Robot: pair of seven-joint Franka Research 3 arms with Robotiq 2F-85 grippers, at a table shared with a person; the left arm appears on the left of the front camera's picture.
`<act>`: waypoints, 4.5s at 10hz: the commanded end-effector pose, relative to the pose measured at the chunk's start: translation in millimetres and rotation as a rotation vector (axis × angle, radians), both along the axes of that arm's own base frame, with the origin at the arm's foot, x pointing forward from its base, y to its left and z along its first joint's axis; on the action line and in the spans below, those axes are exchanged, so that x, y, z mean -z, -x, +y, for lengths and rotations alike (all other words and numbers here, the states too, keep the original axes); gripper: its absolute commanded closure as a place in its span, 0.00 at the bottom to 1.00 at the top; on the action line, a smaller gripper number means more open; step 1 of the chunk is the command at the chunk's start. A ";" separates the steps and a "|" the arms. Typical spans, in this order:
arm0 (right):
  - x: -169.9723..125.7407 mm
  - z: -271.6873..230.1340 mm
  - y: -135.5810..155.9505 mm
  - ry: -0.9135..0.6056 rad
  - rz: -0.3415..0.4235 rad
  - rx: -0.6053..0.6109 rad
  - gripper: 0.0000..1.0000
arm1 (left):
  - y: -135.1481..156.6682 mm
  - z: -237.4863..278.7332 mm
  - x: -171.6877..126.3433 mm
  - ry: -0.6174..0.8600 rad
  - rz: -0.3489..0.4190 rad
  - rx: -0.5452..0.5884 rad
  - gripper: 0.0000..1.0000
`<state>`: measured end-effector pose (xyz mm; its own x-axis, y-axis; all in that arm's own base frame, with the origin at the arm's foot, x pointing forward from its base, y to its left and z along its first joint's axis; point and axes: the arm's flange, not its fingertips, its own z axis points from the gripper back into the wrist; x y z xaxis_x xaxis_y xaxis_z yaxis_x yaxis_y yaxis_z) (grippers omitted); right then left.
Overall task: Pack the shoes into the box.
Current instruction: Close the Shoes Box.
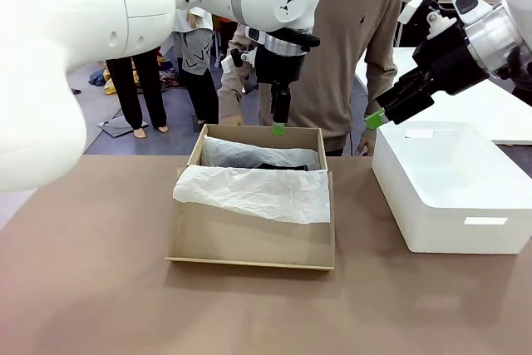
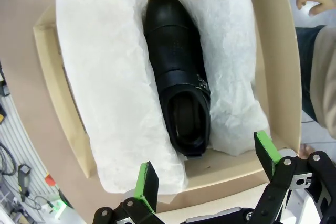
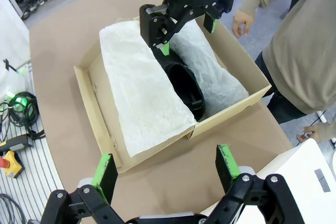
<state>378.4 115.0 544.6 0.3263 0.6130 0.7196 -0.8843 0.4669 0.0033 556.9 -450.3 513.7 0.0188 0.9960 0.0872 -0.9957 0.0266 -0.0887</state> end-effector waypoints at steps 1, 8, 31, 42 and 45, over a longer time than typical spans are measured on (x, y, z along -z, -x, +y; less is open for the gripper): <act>0.5 0.3 -2.7 -0.024 -0.010 -0.014 0.00 | 0.9 1.0 -2.3 -0.004 0.002 -0.011 0.00; 0.5 0.3 -2.7 -0.024 -0.010 -0.014 0.00 | 14.4 68.5 -29.1 -0.041 -0.003 0.383 0.00; 0.5 0.3 -2.7 -0.024 -0.010 -0.014 0.00 | 31.1 254.7 -66.5 -0.193 0.181 1.933 0.00; 0.5 0.3 -2.7 -0.024 -0.010 -0.014 0.00 | 21.9 362.4 -62.1 -0.296 0.041 2.717 0.00; 0.5 0.3 -2.7 -0.024 -0.010 -0.014 0.00 | 21.9 362.4 -62.1 -0.296 0.041 2.717 0.00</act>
